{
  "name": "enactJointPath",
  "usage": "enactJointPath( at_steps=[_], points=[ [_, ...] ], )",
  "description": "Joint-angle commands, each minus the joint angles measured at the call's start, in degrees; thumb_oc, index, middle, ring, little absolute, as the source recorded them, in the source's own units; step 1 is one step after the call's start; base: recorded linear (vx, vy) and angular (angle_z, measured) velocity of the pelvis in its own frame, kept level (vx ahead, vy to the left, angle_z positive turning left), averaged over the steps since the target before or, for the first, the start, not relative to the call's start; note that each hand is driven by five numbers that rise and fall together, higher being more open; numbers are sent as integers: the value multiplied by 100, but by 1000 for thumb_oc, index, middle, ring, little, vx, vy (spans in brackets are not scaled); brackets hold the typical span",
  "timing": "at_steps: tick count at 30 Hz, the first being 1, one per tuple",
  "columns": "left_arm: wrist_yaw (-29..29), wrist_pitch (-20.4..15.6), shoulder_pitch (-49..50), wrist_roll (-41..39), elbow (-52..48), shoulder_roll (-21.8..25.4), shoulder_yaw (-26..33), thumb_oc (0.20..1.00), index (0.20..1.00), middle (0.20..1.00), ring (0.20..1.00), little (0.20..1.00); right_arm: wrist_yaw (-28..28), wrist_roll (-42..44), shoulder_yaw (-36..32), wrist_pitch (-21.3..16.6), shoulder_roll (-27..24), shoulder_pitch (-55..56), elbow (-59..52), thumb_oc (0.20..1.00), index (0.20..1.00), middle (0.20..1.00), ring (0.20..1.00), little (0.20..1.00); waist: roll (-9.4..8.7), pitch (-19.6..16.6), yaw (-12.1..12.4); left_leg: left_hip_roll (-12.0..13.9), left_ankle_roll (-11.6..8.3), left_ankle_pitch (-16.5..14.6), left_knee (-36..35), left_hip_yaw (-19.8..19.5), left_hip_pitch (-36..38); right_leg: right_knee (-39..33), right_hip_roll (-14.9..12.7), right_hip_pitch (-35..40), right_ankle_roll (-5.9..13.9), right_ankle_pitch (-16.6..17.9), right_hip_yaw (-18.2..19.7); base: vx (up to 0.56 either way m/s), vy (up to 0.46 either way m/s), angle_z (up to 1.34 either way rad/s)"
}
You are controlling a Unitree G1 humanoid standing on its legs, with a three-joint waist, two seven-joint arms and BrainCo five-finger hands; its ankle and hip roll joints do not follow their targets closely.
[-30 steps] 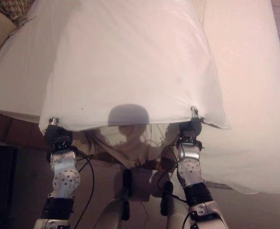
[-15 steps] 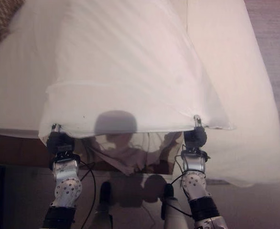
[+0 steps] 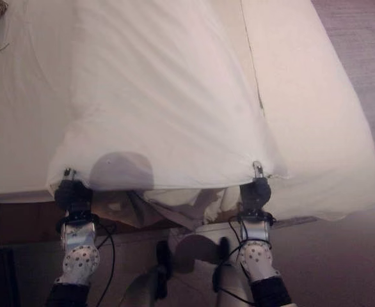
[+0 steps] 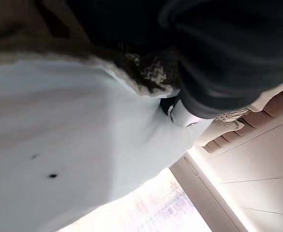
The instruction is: Make the bed
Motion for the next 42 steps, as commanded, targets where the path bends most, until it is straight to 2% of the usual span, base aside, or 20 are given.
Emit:
enactJointPath(
  at_steps=[1, 6, 10, 12, 14, 16, 17, 18, 20, 21, 23, 24, 26, 28, 30, 32, 33, 36, 38, 42],
  points=[
    [-98, -178, -153, 597, -454, 75, 189, 200, 200, 200, 200, 200, 255, -363, -343, -548, -380, 508, -566, 200, 200, 200, 200, 200, 213, -491, -195, -349, -44, 184, -529, -845, 208, -693, 613, 653, 62, 344, 161, -10, -32, -21],
    [1, -237, -52, 492, -458, -153, 112, 200, 200, 200, 200, 200, 137, -606, -327, -447, -563, 505, -431, 200, 200, 200, 200, 200, 512, -600, -158, -431, -180, 282, -401, -837, 120, -1231, 388, 904, 84, 427, 97, -57, -57, -6],
    [82, -281, -145, 597, -463, -256, 67, 200, 200, 200, 200, 200, 66, -711, -371, -416, -738, 388, -340, 200, 200, 200, 200, 200, 549, -541, -169, -415, -358, 301, 86, -756, -82, -1310, 184, 1006, 60, 488, 24, -97, -52, 25],
    [95, -295, -174, 580, -479, -318, 74, 200, 200, 200, 200, 200, 31, -741, -376, -446, -780, 332, -355, 200, 200, 200, 200, 200, 503, -622, -217, -28, -352, 281, -28, -690, 100, -1245, 76, 989, 21, 436, -24, -39, 5, 36],
    [142, -331, -187, 669, -530, -295, 101, 200, 200, 200, 200, 200, 17, -754, -345, -456, -766, 306, -343, 200, 200, 200, 200, 200, 461, -634, -183, 212, -369, 393, -217, -997, 206, -1216, 9, 981, 11, 390, -26, -29, 28, 34],
    [192, -351, -160, 792, -605, -219, 170, 200, 200, 200, 200, 200, 25, -760, -398, -489, -780, 338, -297, 200, 200, 200, 200, 200, 412, -639, -194, 606, -480, 694, -513, -1295, 277, -1129, -122, 916, 3, 323, -33, -28, 72, 22],
    [197, -350, -156, 796, -610, -218, 168, 200, 200, 200, 200, 200, 29, -758, -398, -490, -779, 339, -294, 200, 200, 200, 200, 200, 412, -637, -203, 606, -486, 709, -545, -1304, 296, -1115, -122, 919, -1, 310, -44, -13, 185, 26],
    [228, -418, -112, 825, -734, -171, 231, 200, 200, 200, 200, 200, 8, -683, -406, -533, -747, 339, -238, 200, 200, 200, 200, 200, 370, -614, -165, 1028, -647, 1053, -775, -1503, 311, -960, -256, 834, 48, 245, -11, 2, 242, 26],
    [240, -487, -93, 755, -722, -122, 343, 200, 200, 200, 200, 200, -32, -618, -456, -581, -749, 331, -160, 200, 200, 200, 200, 200, 426, -579, -105, 1573, -916, 1567, -1328, -1407, 375, -615, -431, 685, 228, 165, 64, 15, 438, 19],
    [235, -488, -94, 751, -718, -121, 343, 200, 200, 200, 200, 200, -28, -614, -456, -582, -750, 330, -157, 200, 200, 200, 200, 200, 421, -577, -96, 1574, -919, 1565, -1328, -1397, 381, -595, -430, 676, 227, 155, 74, 11, 412, 3],
    [213, -527, -156, 696, -695, -67, 307, 200, 200, 200, 200, 200, -48, -637, -558, -634, -751, 418, -173, 200, 200, 200, 200, 200, 494, -581, -149, 1732, -998, 1452, -1328, -1012, 294, -427, -589, 584, 353, 160, 9, 7, 321, -11],
    [162, -535, -217, 604, -646, -41, 248, 200, 200, 200, 200, 200, -28, -601, -576, -655, -722, 440, -222, 200, 200, 200, 200, 200, 548, -601, -190, 1751, -980, 1263, -1328, -670, 375, -392, -666, 544, 445, 173, -60, 15, 405, -12],
    [154, -547, -396, 571, -479, 67, 139, 200, 200, 200, 200, 200, -34, -518, -592, -707, -608, 463, -213, 200, 200, 200, 200, 200, 533, -604, -172, 1597, -937, 1147, -1315, -829, 359, -635, -854, 573, 593, 409, 30, 26, 535, -2],
    [139, -539, -489, 537, -445, 168, 24, 200, 200, 200, 200, 200, -22, -490, -663, -739, -521, 588, -287, 200, 200, 200, 200, 200, 412, -612, -299, 1256, -850, 579, -564, -878, 108, -1223, -1290, 865, 779, 835, 73, 65, 549, 10],
    [148, -560, -600, 573, -329, 203, -90, 200, 200, 200, 200, 200, -41, -446, -778, -788, -453, 661, -343, 200, 200, 200, 200, 200, 360, -586, -394, 781, -679, 80, 354, -907, -273, -1876, -1941, 1094, 978, 2014, 162, 53, 639, 73],
    [76, -473, -467, 642, -284, 278, -133, 200, 200, 200, 200, 200, -18, -503, -769, -745, -407, 655, -334, 200, 200, 200, 200, 200, 382, -602, -339, 652, -493, -204, 524, -788, -292, -2187, -2228, 1126, 953, 2506, -136, 47, 649, 49],
    [66, -418, -390, 697, -291, 315, -124, 200, 200, 200, 200, 200, 3, -539, -761, -702, -372, 666, -293, 200, 200, 200, 200, 200, 375, -635, -304, 608, -418, -276, 648, -688, -318, -2311, -2302, 1176, 947, 2540, -417, 54, 602, -9],
    [61, -413, -405, 723, -186, 301, -149, 200, 200, 200, 200, 200, -17, -621, -759, -691, -334, 732, -305, 200, 200, 200, 200, 200, 379, -684, -383, 375, -276, -166, 378, -609, -171, -1988, -1836, 1107, 751, 1832, -327, 8, 487, -46],
    [114, -382, -416, 743, -198, 217, -133, 200, 200, 200, 200, 200, -27, -722, -658, -651, -332, 699, -238, 200, 200, 200, 200, 200, 366, -637, -326, 235, -253, 16, -95, -436, 127, -1674, -1295, 1040, 623, 1218, -712, -31, 378, 13],
    [197, -258, -258, 897, -215, 125, -85, 200, 200, 200, 200, 200, 42, -769, -514, -643, -335, 707, -203, 200, 200, 200, 200, 200, 276, -595, -308, -47, -191, 297, -811, -211, 458, -1115, -277, 832, 458, 762, -779, -47, 209, -33]
  ],
)
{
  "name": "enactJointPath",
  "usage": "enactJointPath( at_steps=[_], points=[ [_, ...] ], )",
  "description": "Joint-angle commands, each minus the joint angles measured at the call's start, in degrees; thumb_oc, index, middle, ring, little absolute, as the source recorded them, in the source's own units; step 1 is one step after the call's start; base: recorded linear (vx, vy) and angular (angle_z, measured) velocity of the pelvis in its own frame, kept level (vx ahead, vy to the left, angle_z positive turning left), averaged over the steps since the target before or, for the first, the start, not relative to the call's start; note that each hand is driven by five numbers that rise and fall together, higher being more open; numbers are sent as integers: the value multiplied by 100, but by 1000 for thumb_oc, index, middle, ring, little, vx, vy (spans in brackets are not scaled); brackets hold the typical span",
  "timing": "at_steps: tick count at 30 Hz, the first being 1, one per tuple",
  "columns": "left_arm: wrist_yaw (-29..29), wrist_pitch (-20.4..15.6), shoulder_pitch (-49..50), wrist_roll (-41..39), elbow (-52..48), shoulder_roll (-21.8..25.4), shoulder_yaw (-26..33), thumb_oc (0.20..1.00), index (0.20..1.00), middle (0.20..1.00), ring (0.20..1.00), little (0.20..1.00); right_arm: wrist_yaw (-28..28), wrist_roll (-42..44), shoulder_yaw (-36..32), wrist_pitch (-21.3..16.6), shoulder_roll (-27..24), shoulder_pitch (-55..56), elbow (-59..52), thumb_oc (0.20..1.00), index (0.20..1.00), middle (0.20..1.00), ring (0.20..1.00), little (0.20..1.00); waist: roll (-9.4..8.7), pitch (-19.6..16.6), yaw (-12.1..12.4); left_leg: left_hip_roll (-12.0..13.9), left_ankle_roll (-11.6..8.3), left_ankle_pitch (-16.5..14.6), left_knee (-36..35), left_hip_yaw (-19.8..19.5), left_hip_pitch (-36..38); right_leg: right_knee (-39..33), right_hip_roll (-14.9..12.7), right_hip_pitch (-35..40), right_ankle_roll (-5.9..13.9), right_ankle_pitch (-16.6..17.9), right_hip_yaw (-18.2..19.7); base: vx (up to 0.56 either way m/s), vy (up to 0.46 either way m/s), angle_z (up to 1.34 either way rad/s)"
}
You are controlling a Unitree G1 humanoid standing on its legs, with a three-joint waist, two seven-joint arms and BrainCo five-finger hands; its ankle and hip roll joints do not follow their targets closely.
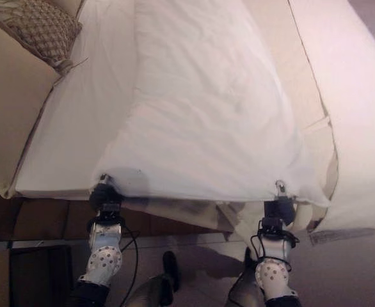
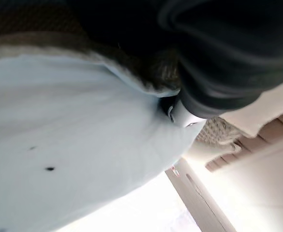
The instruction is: Make the bed
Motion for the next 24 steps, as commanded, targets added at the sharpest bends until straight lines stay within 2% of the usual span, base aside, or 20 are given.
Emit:
enactJointPath(
  at_steps=[1, 3, 4, 5, 10, 12, 13, 15, 17, 18, 19, 20, 22, 23, 24],
  points=[
    [-166, -348, -69, 666, -833, 414, 568, 200, 200, 200, 200, 200, 261, -291, -56, -366, -247, 128, -364, 200, 200, 200, 200, 200, -43, -374, 10, -326, -181, 162, -791, -145, 419, -352, 744, 356, -52, 85, -251, -40, 102, -20],
    [-131, -306, 48, 668, -838, 365, 554, 200, 200, 200, 200, 200, 356, -327, 7, -330, -291, 177, -418, 200, 200, 200, 200, 200, -41, -399, 37, -425, -139, 252, -948, -84, 496, -164, 1091, 389, -159, -95, -130, -26, 74, -18],
    [-131, -306, 49, 669, -838, 365, 553, 200, 200, 200, 200, 200, 357, -327, 7, -330, -291, 177, -418, 200, 200, 200, 200, 200, -42, -404, 40, -424, -139, 254, -949, -81, 493, -165, 1092, 384, -159, -93, -128, -14, 38, -17],
    [-98, -280, 134, 668, -832, 310, 513, 200, 200, 200, 200, 200, 340, -422, 26, -324, -367, 247, -458, 200, 200, 200, 200, 200, 19, -431, 27, -500, -129, 302, -1058, -123, 535, -280, 1278, 396, -258, -160, 151, -14, 25, -15],
    [34, -252, 201, 598, -817, 138, 439, 200, 200, 200, 200, 200, 268, -592, 135, -196, -515, 263, -496, 200, 200, 200, 200, 200, 255, -440, 44, -522, -146, 235, -774, -30, 377, -712, 1115, 535, -230, -36, 236, -53, -15, -8],
    [25, -253, 167, 609, -808, 117, 405, 200, 200, 200, 200, 200, 243, -682, 105, -180, -595, 254, -473, 200, 200, 200, 200, 200, 267, -377, 26, -508, -219, 141, -170, -24, 149, -709, 1087, 600, -314, -82, 251, -79, -98, -2],
    [5, -253, 145, 618, -802, 109, 383, 200, 200, 200, 200, 200, 269, -706, 93, -174, -637, 241, -445, 200, 200, 200, 200, 200, 243, -321, 41, -519, -251, 84, 149, -155, 13, -662, 1073, 616, -376, -118, 265, -67, -98, 5],
    [11, -281, 138, 552, -793, 65, 359, 200, 200, 200, 200, 200, 268, -732, 104, -197, -669, 262, -434, 200, 200, 200, 200, 200, 222, -306, 21, -557, -271, -2, 338, -267, -64, -654, 1048, 644, -409, -113, 265, -40, -51, 14],
    [45, -310, 113, 602, -827, 49, 357, 200, 200, 200, 200, 200, 259, -696, 168, -185, -674, 229, -376, 200, 200, 200, 200, 200, 188, -266, 109, -773, -301, 5, 534, -846, -173, -582, 1086, 590, -420, -88, 373, -66, -8, 13],
    [68, -320, 90, 608, -830, 48, 369, 200, 200, 200, 200, 200, 220, -717, 178, -188, -693, 219, -348, 200, 200, 200, 200, 200, 169, -281, 75, -644, -269, -82, 455, -789, -132, -504, 1030, 513, -402, -76, 376, -81, 28, 3],
    [77, -323, 77, 602, -843, 54, 403, 200, 200, 200, 200, 200, 191, -707, 137, -212, -708, 210, -359, 200, 200, 200, 200, 200, 138, -308, 24, -397, -264, -139, 407, -635, -54, -430, 936, 465, -387, -92, 372, -49, 63, 8],
    [75, -313, 68, 649, -884, 64, 413, 200, 200, 200, 200, 200, 182, -715, 107, -211, -715, 183, -321, 200, 200, 200, 200, 200, 81, -331, 20, -138, -249, -139, 394, -717, -6, -374, 842, 454, -391, -130, 392, -31, 100, 30],
    [114, -373, 23, 722, -981, 131, 431, 200, 200, 200, 200, 200, 163, -696, 161, -239, -672, 125, -297, 200, 200, 200, 200, 200, 7, -343, 117, 129, -229, -3, 210, -1411, 52, -159, 775, 317, -426, -243, 490, -24, 122, 29],
    [117, -404, 21, 747, -1009, 159, 462, 200, 200, 200, 200, 200, 155, -639, 146, -274, -656, 105, -227, 200, 200, 200, 200, 200, -10, -322, 120, 348, -270, 182, 35, -1720, 67, -32, 762, 235, -445, -285, 546, -61, 169, -12],
    [151, -435, 8, 767, -1038, 218, 481, 200, 200, 200, 200, 200, 89, -642, 115, -355, -635, 113, -230, 200, 200, 200, 200, 200, -13, -300, 50, 740, -392, 562, -299, -1705, 118, 103, 676, 117, -454, -344, 511, -64, 251, -23]
  ],
)
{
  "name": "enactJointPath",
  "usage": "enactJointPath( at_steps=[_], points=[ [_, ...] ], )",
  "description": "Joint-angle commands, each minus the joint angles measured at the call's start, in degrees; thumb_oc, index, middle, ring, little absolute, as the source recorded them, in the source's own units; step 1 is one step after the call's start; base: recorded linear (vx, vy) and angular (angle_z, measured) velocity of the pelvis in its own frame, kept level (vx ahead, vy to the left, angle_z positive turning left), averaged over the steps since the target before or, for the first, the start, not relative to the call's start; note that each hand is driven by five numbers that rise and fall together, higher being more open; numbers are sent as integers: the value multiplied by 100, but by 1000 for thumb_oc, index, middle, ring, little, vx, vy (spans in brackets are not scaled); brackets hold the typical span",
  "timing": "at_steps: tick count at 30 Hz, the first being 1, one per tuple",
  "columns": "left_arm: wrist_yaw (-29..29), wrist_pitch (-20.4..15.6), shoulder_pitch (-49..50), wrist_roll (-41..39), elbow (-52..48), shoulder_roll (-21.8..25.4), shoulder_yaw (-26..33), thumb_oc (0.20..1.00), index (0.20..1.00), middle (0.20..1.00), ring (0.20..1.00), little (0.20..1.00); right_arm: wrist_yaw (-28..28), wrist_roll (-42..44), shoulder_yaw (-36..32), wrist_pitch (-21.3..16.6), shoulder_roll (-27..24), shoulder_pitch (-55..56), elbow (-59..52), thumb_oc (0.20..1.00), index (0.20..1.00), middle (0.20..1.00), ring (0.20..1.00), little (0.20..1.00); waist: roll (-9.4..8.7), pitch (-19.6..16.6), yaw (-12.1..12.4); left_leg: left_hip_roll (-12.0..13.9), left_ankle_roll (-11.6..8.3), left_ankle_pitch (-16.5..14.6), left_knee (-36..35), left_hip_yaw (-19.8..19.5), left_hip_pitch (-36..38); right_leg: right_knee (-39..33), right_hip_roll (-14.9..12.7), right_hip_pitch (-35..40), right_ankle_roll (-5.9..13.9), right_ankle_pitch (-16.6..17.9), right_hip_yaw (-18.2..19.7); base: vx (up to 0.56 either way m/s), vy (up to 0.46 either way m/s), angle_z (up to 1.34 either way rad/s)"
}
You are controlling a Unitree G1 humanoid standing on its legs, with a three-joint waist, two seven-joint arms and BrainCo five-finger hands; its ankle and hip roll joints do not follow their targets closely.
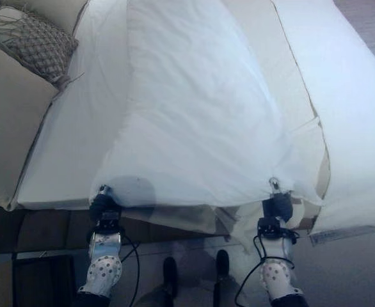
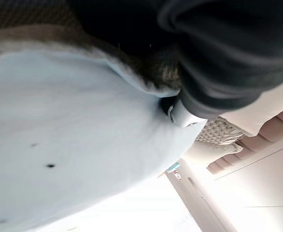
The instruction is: Make the bed
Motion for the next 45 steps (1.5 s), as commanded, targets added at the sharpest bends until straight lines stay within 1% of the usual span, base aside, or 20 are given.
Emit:
enactJointPath(
  at_steps=[1, 4, 7, 10, 11, 12, 13, 14, 15, 18, 19, 20, 22, 27, 28, 29, 30, 32, 38, 45],
  points=[
    [-116, -551, -46, 740, -869, 475, 423, 200, 200, 200, 200, 200, 49, -347, -106, -404, -91, 263, -386, 200, 200, 200, 200, 200, -222, -370, -109, 968, -101, 805, -924, -174, 324, -546, 213, 366, 337, 270, -32, -30, 338, -12],
    [-129, -606, -39, 748, -835, 618, 513, 200, 200, 200, 200, 200, 48, -269, -204, -449, -50, 280, -281, 200, 200, 200, 200, 200, -182, -370, -54, 1480, -483, 1284, -1527, -428, 237, -214, 58, 228, 541, 181, 197, 18, 473, 10],
    [-203, -670, -30, 552, -666, 629, 527, 200, 200, 200, 200, 200, 40, -299, -161, -452, 4, 323, -330, 200, 200, 200, 200, 200, -98, -408, -80, 1564, -572, 915, -1527, 213, 374, -267, -219, 77, 858, 411, 339, 6, 625, -7],
    [-211, -681, -257, 506, -422, 670, 356, 200, 200, 200, 200, 200, -4, -371, -331, -485, 69, 365, -473, 200, 200, 200, 200, 200, -156, -355, -193, 925, -502, 457, -834, 342, 90, -1433, -985, 508, 1214, 1405, 473, -5, 545, -20],
    [-243, -702, -276, 537, -343, 678, 322, 200, 200, 200, 200, 200, -27, -414, -423, -505, 72, 404, -509, 200, 200, 200, 200, 200, -181, -369, -245, 712, -448, 300, -598, 369, -4, -1808, -1300, 593, 1260, 2006, 486, 24, 616, 62],
    [-238, -732, -229, 519, -332, 654, 309, 200, 200, 200, 200, 200, -3, -443, -455, -514, 87, 442, -641, 200, 200, 200, 200, 200, -147, -350, -273, 550, -389, 147, -394, 503, -98, -2132, -1630, 605, 1328, 2616, 328, 28, 612, 75],
    [-153, -751, -183, 516, -271, 626, 318, 200, 200, 200, 200, 200, -2, -488, -418, -477, 113, 454, -657, 200, 200, 200, 200, 200, -116, -370, -228, 522, -351, 45, -286, 635, -121, -2397, -1819, 644, 1299, 2691, -122, -35, 793, 46],
    [27, -778, -107, 715, -195, 627, 364, 200, 200, 200, 200, 200, -2, -537, -398, -446, 79, 464, -591, 200, 200, 200, 200, 200, -57, -327, -217, 388, -204, -16, -249, 752, -106, -2144, -1596, 734, 1041, 2048, -347, -45, 562, -4],
    [32, -777, -108, 719, -198, 627, 366, 200, 200, 200, 200, 200, -1, -536, -397, -447, 78, 461, -590, 200, 200, 200, 200, 200, -64, -345, -220, 376, -199, 2, -258, 754, -128, -2123, -1608, 696, 1042, 2044, -336, -90, 534, -63],
    [299, -847, -142, 798, -126, 481, 457, 200, 200, 200, 200, 200, -34, -516, -202, -461, 91, 275, -417, 200, 200, 200, 200, 200, -52, -209, -159, 118, -12, 133, -615, 1018, 30, -1594, -744, 512, 830, 1196, -511, -103, 352, -75],
    [300, -846, -146, 799, -125, 480, 460, 200, 200, 200, 200, 200, -35, -516, -201, -461, 90, 269, -415, 200, 200, 200, 200, 200, -57, -210, -156, 116, -12, 152, -635, 1026, 32, -1579, -746, 494, 827, 1194, -502, -123, 271, -59],
    [360, -804, -104, 924, -159, 455, 535, 200, 200, 200, 200, 200, -10, -536, -70, -476, 88, 210, -299, 200, 200, 200, 200, 200, -111, -143, -102, 2, 59, 237, -843, 1170, 140, -1127, -186, 459, 672, 798, -587, -128, 189, -74],
    [455, -811, -114, 1042, -150, 452, 546, 200, 200, 200, 200, 200, 3, -584, 47, -527, 67, 154, -240, 200, 200, 200, 200, 200, -172, -89, -100, -104, 107, 288, -1001, 1284, 200, -457, 427, 295, 546, 427, -438, -112, 172, -57],
    [446, -1007, -142, 884, -133, 288, 813, 200, 200, 200, 200, 200, 100, -956, 330, -327, -153, 169, -137, 200, 200, 200, 200, 200, -122, -88, 135, -194, 78, 403, -1105, 1200, 72, -1287, 313, 492, 471, 600, -233, -68, 12, -13],
    [476, -1034, -114, 886, -142, 260, 889, 200, 200, 200, 200, 200, 169, -957, 368, -309, -156, 167, -4, 200, 200, 200, 200, 200, -163, -101, 191, -168, 85, 397, -1020, 1056, -37, -1351, 333, 449, 474, 642, -175, -106, -80, -23],
    [528, -1075, -88, 877, -90, 245, 1026, 200, 200, 200, 200, 200, 182, -1078, 449, -247, -203, 137, 112, 200, 200, 200, 200, 200, -270, -7, 336, -236, 67, 370, -688, 373, -237, -1332, 363, 408, 440, 667, -39, -116, -89, -44],
    [589, -1150, -115, 848, -26, 209, 1084, 200, 200, 200, 200, 200, 255, -963, 453, -245, -208, 112, 161, 200, 200, 200, 200, 200, -297, 13, 321, -194, -20, 410, -678, 163, -342, -1307, 340, 335, 431, 677, -42, -87, -75, -31],
    [733, -1184, -60, 829, 55, 102, 1117, 200, 200, 200, 200, 200, 281, -998, 455, -195, -228, 227, 298, 200, 200, 200, 200, 200, -191, -72, 182, -44, -26, 479, -1036, 286, -190, -1227, 319, 314, 451, 577, -195, -1, 10, -15],
    [1382, -1347, -3, 1018, 782, -106, 1341, 200, 200, 200, 200, 200, 331, -1398, 605, 16, -261, 228, 1143, 200, 200, 200, 200, 200, -88, -24, 225, -118, -52, 717, -1404, 384, -142, -1215, 290, 160, 449, 650, -404, -39, 66, 29],
    [1705, -1270, -273, 963, 2564, -223, 1669, 200, 200, 200, 200, 200, 264, -2008, 1025, 288, -193, -37, 2560, 200, 200, 200, 200, 200, -185, 149, 225, -113, -55, 643, -1190, 590, -227, -1245, 188, 207, 488, 690, -476, -35, 53, 12]
  ],
)
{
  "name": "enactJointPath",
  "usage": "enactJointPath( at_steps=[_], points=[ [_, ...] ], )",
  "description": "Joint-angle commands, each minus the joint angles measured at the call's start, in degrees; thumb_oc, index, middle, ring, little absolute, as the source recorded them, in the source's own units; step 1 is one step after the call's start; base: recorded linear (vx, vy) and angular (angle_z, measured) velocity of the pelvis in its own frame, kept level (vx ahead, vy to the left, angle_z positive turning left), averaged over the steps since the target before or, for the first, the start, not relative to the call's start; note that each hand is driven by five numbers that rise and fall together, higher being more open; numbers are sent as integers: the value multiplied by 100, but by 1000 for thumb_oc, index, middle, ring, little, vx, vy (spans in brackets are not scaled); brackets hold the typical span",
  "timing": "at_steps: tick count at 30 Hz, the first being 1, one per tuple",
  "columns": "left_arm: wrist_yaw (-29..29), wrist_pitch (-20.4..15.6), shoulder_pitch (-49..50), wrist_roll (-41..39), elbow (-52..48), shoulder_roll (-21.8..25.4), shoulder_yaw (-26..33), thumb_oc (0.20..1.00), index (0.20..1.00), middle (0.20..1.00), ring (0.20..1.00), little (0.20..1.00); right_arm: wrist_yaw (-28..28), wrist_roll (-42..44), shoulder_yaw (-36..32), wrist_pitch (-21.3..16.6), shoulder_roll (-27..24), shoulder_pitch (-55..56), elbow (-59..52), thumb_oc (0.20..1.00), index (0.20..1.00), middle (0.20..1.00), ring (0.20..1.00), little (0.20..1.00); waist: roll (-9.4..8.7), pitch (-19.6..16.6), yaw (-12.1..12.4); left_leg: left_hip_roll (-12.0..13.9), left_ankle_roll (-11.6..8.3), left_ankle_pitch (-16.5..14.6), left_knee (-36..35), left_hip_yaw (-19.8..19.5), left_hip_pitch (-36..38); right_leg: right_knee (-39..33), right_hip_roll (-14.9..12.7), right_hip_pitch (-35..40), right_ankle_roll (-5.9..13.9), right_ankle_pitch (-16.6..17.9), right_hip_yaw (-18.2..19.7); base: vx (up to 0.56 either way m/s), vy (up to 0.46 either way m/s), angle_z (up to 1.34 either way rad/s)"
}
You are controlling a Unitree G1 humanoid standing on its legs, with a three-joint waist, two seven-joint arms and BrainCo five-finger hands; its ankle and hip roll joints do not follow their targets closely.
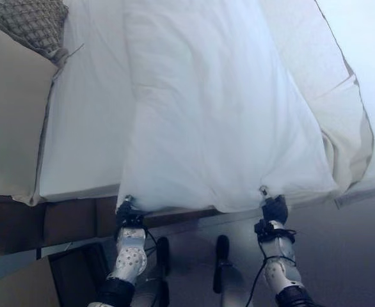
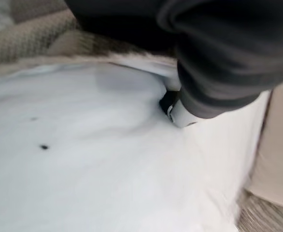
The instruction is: Make the bed
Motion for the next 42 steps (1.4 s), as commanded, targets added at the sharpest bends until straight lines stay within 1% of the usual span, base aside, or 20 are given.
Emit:
enactJointPath(
  at_steps=[1, 3, 5, 7, 11, 15, 19, 21, 26, 27, 29, 30, 32, 33, 35, 36, 37, 38, 41, 42],
  points=[
    [391, -1100, 480, 311, 543, 812, 1486, 200, 200, 200, 200, 200, 108, -659, 474, 223, 178, 279, 661, 200, 200, 200, 200, 200, -322, 57, 86, -547, 185, 209, -358, 104, -118, -1083, 4, 419, 386, 636, 93, 0, 0, 0],
    [271, -939, 386, 198, 1163, 786, 1475, 200, 200, 200, 200, 200, 45, -748, 493, 292, 230, 167, 1193, 200, 200, 200, 200, 200, -319, 90, 94, -542, 174, 222, -389, 103, -117, -1093, -12, 433, 393, 643, 73, 0, 0, 0],
    [171, -915, 327, 72, 1407, 816, 1512, 200, 200, 200, 200, 200, 83, -726, 492, 314, 265, 115, 1323, 200, 200, 200, 200, 200, -319, 111, 91, -539, 167, 228, -400, 108, -121, -1101, -17, 433, 396, 644, 58, 0, 0, 0],
    [-71, -648, 108, 43, 2172, 863, 1443, 200, 200, 200, 200, 200, 71, -724, 441, 435, 336, -44, 2043, 200, 200, 200, 200, 200, -288, 194, 89, -532, 117, 258, -426, 132, -157, -1120, -43, 410, 409, 642, -8, -10, -8, 3],
    [-42, -498, -249, 43, 3042, 961, 1523, 200, 200, 200, 200, 200, 45, -511, 303, 644, 513, -311, 2880, 200, 200, 200, 200, 200, -267, 298, 55, -502, 68, 318, -476, 170, -275, -1162, -75, 302, 434, 687, -92, -7, 2, 14],
    [114, -486, -536, 83, 3442, 1132, 1664, 200, 200, 200, 200, 200, -15, -718, 445, 908, 587, -504, 3366, 200, 200, 200, 200, 200, -296, 392, 49, -491, 61, 335, -480, 218, -391, -1156, -111, 171, 459, 722, -106, -1, 8, 4],
    [287, -487, -660, 193, 3548, 1228, 1692, 200, 200, 200, 200, 200, -144, -896, 484, 988, 630, -626, 3627, 200, 200, 200, 200, 200, -302, 444, 50, -509, 64, 324, -440, 215, -467, -1144, -140, 113, 464, 736, -117, -1, 13, 1],
    [517, -402, -785, 370, 3751, 1328, 1667, 200, 200, 200, 200, 200, -442, -1143, 531, 1199, 745, -781, 3940, 200, 200, 200, 200, 200, -290, 529, 58, -537, 72, 304, -392, 255, -553, -1103, -195, 23, 490, 776, -118, 0, 81, 8],
    [670, -218, -866, 462, 3965, 1381, 1667, 200, 200, 200, 200, 200, -546, -1243, 539, 1395, 813, -920, 4189, 200, 200, 200, 200, 200, -304, 563, 67, -555, 91, 297, -396, 268, -581, -1112, -225, -2, 499, 791, -119, 2, 30, 2],
    [798, 57, -890, 535, 4276, 1442, 1682, 200, 200, 200, 200, 200, -512, -1139, 510, 1667, 876, -1027, 4462, 200, 200, 200, 200, 200, -311, 599, 76, -569, 112, 278, -370, 296, -598, -1113, -235, -16, 501, 812, -102, -5, 38, 0],
    [835, 124, -914, 536, 4365, 1471, 1682, 200, 200, 200, 200, 200, -491, -1138, 530, 1760, 900, -1066, 4551, 200, 200, 200, 200, 200, -320, 609, 79, -571, 119, 269, -363, 306, -598, -1118, -237, -16, 502, 820, -99, -3, 22, 0],
    [827, 282, -927, 578, 4488, 1495, 1678, 200, 200, 200, 200, 200, -438, -1170, 524, 1865, 921, -1120, 4663, 200, 200, 200, 200, 200, -338, 620, 75, -572, 128, 257, -353, 314, -595, -1119, -242, -13, 504, 828, -91, 0, 0, 0],
    [849, 389, -972, 522, 4592, 1517, 1671, 200, 200, 200, 200, 200, -425, -1162, 508, 2011, 955, -1208, 4811, 200, 200, 200, 200, 200, -359, 640, 70, -576, 140, 244, -329, 323, -593, -1118, -248, -8, 506, 845, -82, 0, 0, 0],
    [822, 607, -1003, 609, 4678, 1508, 1584, 200, 200, 200, 200, 200, -394, -1221, 514, 2182, 978, -1273, 4946, 200, 200, 200, 200, 200, -373, 658, 59, -576, 156, 234, -311, 335, -588, -1114, -256, -11, 510, 868, -69, 0, 0, 0],
    [755, 724, -1021, 612, 4699, 1505, 1514, 200, 200, 200, 200, 200, -375, -1197, 512, 2263, 975, -1311, 5007, 200, 200, 200, 200, 200, -372, 675, 53, -577, 160, 232, -301, 346, -588, -1116, -260, -9, 514, 878, -64, 0, 0, 0],
    [668, 802, -1026, 602, 4695, 1499, 1486, 325, 325, 325, 325, 325, -352, -1227, 497, 2293, 957, -1328, 5043, 322, 322, 322, 322, 322, -371, 677, 51, -578, 162, 230, -297, 350, -587, -1118, -261, -1, 513, 877, -62, 13, 8, -3],
    [528, 937, -1014, 611, 4718, 1506, 1424, 1000, 1000, 1000, 1000, 1000, -299, -1249, 489, 2346, 941, -1361, 5094, 793, 793, 793, 793, 793, -363, 685, 50, -580, 167, 226, -297, 349, -575, -1119, -259, 14, 510, 877, -60, 20, 4, -3],
    [388, 1047, -1009, 634, 4740, 1505, 1346, 1000, 1000, 1000, 1000, 1000, -277, -1306, 485, 2354, 944, -1364, 5112, 1000, 1000, 1000, 1000, 1000, -363, 686, 35, -579, 164, 229, -301, 352, -558, -1129, -260, 32, 510, 880, -57, 0, 0, 0],
    [-37, 1354, -915, 792, 4724, 1488, 1117, 1000, 1000, 1000, 1000, 1000, -284, -1417, 443, 2305, 918, -1337, 5072, 1000, 1000, 1000, 1000, 1000, -359, 663, 4, -571, 173, 226, -292, 333, -518, -1138, -257, 81, 510, 884, -41, 10, -1, 0],
    [-46, 1360, -905, 794, 4723, 1490, 1111, 1000, 1000, 1000, 1000, 1000, -283, -1423, 436, 2304, 918, -1327, 5070, 1000, 1000, 1000, 1000, 1000, -357, 660, 10, -571, 173, 223, -291, 332, -513, -1140, -256, 86, 510, 883, -43, 45, -10, -1]
  ],
)
